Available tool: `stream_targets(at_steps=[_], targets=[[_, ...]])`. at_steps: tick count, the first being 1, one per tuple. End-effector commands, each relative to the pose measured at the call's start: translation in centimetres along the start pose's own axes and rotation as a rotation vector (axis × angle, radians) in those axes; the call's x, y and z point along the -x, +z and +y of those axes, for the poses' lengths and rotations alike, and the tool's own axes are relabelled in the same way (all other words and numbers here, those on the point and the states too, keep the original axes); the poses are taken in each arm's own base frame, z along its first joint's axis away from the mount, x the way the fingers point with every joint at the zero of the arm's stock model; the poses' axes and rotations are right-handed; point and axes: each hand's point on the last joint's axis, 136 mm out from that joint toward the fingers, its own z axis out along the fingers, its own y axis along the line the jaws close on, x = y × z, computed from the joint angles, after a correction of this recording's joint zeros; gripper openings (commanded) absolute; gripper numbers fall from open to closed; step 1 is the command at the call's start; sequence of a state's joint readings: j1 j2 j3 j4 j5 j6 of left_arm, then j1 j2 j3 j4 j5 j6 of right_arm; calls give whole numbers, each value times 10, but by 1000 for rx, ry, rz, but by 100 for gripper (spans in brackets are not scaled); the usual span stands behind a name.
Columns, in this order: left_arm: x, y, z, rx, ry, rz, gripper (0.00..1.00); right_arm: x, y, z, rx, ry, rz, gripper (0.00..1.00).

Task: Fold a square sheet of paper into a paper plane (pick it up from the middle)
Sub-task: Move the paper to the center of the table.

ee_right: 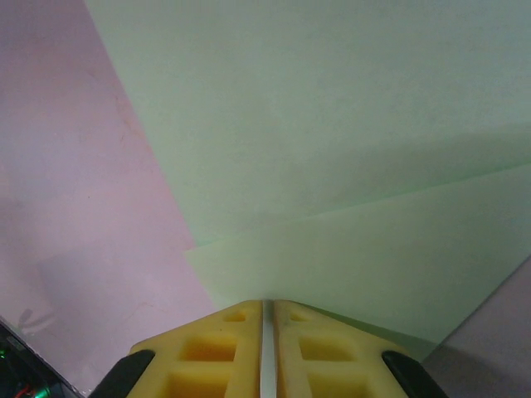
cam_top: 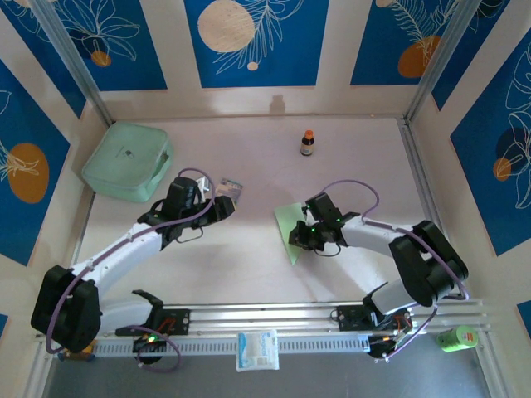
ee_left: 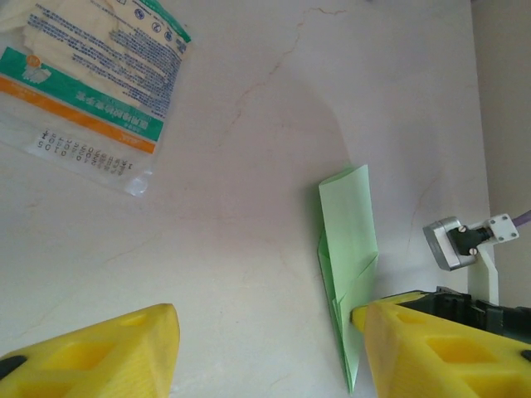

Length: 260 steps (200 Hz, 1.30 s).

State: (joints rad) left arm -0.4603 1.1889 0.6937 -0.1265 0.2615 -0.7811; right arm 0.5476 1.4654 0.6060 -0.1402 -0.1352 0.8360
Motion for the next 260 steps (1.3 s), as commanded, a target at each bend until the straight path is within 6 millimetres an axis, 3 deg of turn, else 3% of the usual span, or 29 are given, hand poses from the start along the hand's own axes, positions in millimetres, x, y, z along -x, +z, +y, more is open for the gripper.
stream_targets(at_steps=[1, 46, 91, 119, 143, 171, 218, 260], targets=[[0, 1, 6, 16, -15, -10, 60, -6, 8, -9, -23, 124, 8, 13], [-4, 5, 10, 25, -40, 1, 60, -10, 14, -6, -43, 300, -53, 13], [-10, 14, 10, 4, -65, 36, 59, -10, 19, 11, 100, 486, -68, 15], [-14, 20, -3, -50, -58, 77, 54, -4, 4, 23, 138, 444, -100, 15], [-21, 31, -14, -78, -34, 127, 45, 2, -16, 5, 65, 377, -158, 15], [-25, 42, -24, -101, -20, 155, 37, -1, -22, -6, -21, 259, -122, 13], [-37, 56, -43, -153, -4, 208, 33, -7, -6, 5, 40, 230, -40, 8], [-42, 60, -46, -162, 1, 229, 31, -8, 14, 8, 24, 283, 4, 8]])
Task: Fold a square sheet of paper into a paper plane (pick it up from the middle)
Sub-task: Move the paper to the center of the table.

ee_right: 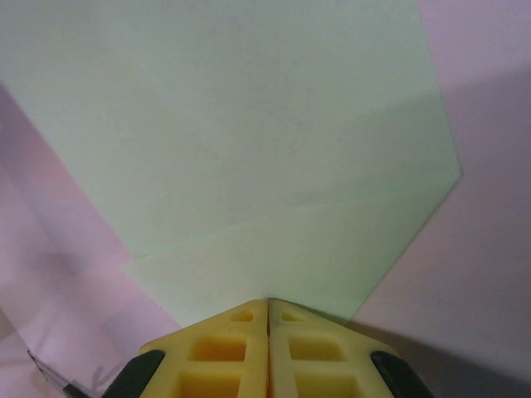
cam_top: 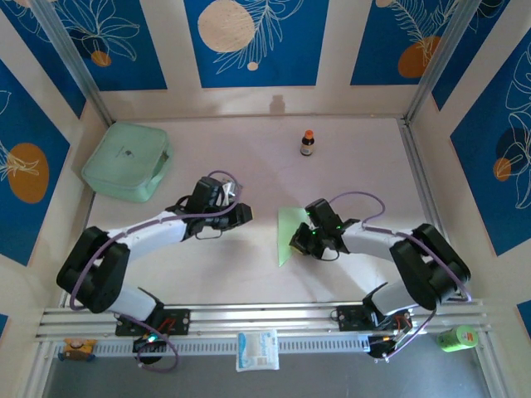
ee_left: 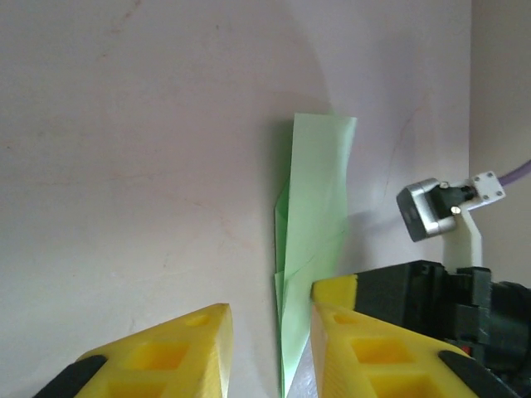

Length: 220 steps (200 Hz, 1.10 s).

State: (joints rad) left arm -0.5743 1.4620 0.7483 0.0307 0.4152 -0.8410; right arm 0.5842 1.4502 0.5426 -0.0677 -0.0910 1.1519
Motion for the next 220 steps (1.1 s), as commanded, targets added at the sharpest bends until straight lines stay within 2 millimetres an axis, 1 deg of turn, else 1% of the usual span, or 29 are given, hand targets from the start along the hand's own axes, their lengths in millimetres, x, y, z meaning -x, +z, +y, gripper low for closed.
stream_targets(at_steps=[1, 27, 46, 63, 83, 117, 138, 149, 182, 206, 220], targets=[[4, 2, -18, -53, 16, 1, 31, -4, 8, 15, 23, 6, 39, 8], [2, 7, -19, -59, 14, 10, 30, -9, 17, 16, 28, 97, 47, 7], [1, 12, -24, -72, 17, 20, 28, -14, 22, 28, 97, 141, 59, 7], [-1, 20, -28, -80, 18, 45, 24, -17, 22, 43, 136, 103, 86, 8], [-4, 30, -32, -93, 17, 76, 20, -16, 17, 48, 148, 69, 83, 9], [-10, 47, -36, -93, 18, 124, 17, -7, -5, 38, 159, 35, 28, 11], [-11, 60, -39, -98, 22, 151, 16, -2, -15, 33, 165, 10, 25, 11], [-11, 65, -40, -103, 25, 165, 15, 1, -19, 27, 150, 12, 17, 10], [-12, 81, -28, -70, 12, 186, 15, 9, -28, 14, 133, 33, -1, 12], [-16, 92, -19, -58, 11, 210, 15, 13, -29, 5, 131, 51, -6, 13], [-19, 98, -12, -52, 2, 224, 15, 14, -29, 4, 135, 52, 4, 13]])
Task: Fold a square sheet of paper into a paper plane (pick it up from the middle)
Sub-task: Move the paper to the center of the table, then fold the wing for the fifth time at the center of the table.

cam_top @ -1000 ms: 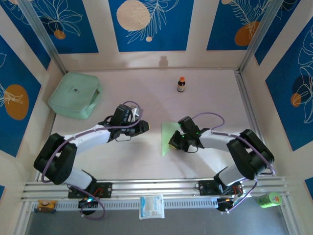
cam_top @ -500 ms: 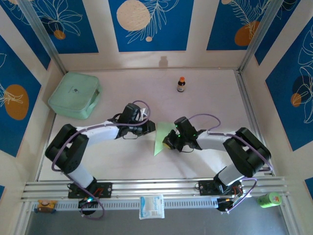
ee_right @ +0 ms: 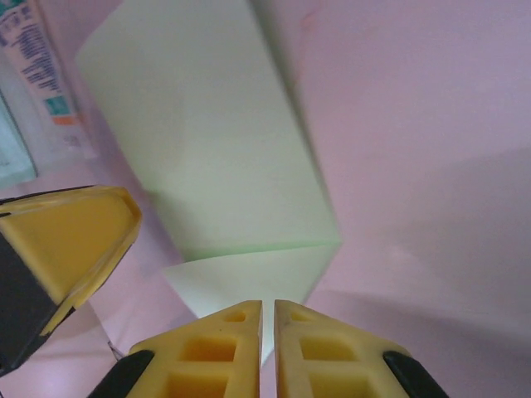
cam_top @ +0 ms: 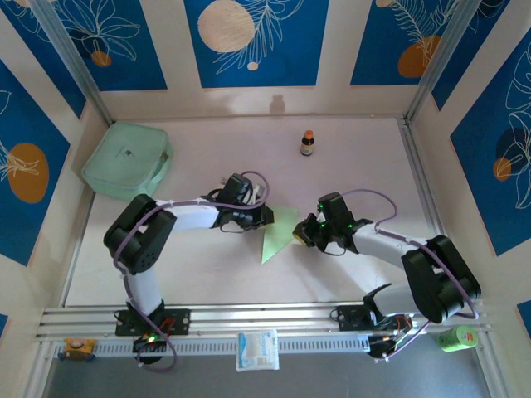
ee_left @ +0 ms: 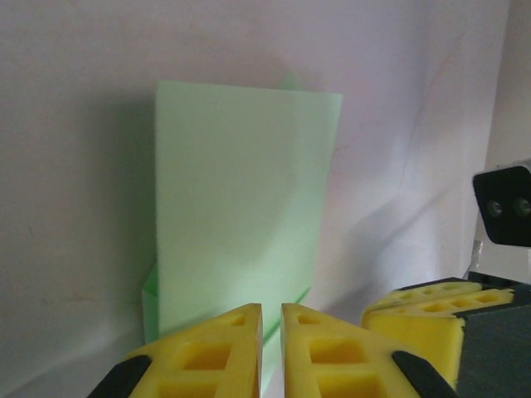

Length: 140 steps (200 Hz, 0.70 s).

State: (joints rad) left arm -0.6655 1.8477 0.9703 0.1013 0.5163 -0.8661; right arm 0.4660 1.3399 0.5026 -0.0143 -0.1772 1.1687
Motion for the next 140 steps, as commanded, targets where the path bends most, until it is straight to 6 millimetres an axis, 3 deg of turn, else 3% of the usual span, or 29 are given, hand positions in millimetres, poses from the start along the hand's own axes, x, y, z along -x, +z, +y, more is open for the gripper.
stream_targets(at_steps=[1, 29, 66, 90, 140], targets=[[0, 11, -1, -23, 14, 28, 15, -8, -3, -10, -12, -7, 50, 13], [-8, 17, 15, -4, -13, 41, 15, -7, -2, -9, -2, -15, 64, 15], [-23, 19, 29, -15, -46, 66, 15, -8, 1, -9, -1, -17, 86, 25], [-30, 16, 30, -35, -53, 70, 14, -8, 5, -10, -6, -14, 100, 33], [-31, 11, 26, -40, -48, 60, 13, -9, 12, -3, 47, -24, 128, 33]])
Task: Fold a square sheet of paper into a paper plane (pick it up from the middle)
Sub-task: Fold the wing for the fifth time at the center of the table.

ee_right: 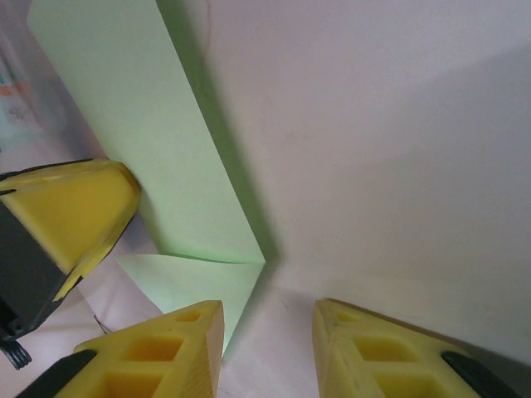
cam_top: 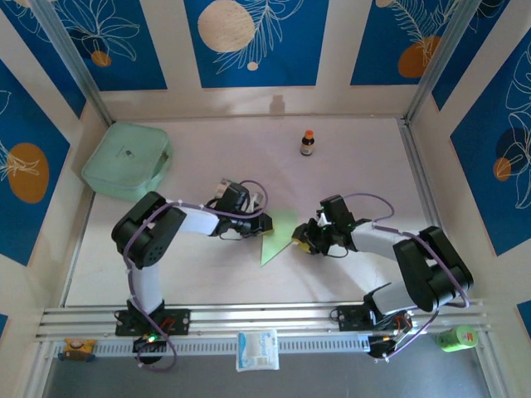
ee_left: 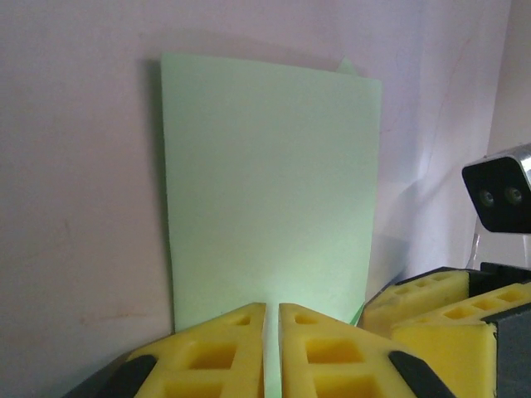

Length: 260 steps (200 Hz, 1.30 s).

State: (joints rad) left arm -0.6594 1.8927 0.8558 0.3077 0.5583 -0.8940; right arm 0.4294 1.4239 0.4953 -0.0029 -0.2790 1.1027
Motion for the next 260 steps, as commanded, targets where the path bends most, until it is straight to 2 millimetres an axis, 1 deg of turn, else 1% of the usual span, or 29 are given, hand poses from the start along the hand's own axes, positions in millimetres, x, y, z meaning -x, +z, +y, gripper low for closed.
stream_targets(at_steps=[1, 66, 138, 161, 190, 260], targets=[[-18, -2, 7, 17, -42, 58, 14, -1, 2, 12, 60, -26, 30, 33], [-18, -3, 6, 12, -43, 57, 13, 4, 6, 15, 88, -23, 33, 33], [-18, -3, 5, 11, -41, 54, 13, 9, 6, 17, 138, -26, 31, 33], [-18, -4, 5, 11, -40, 53, 13, 10, 6, 21, 156, -53, 34, 33], [-18, -4, 5, 9, -39, 52, 13, 10, 6, 31, 199, -119, 67, 32], [-17, -4, 3, 5, -38, 51, 12, 14, 2, 41, 276, -216, 113, 32]])
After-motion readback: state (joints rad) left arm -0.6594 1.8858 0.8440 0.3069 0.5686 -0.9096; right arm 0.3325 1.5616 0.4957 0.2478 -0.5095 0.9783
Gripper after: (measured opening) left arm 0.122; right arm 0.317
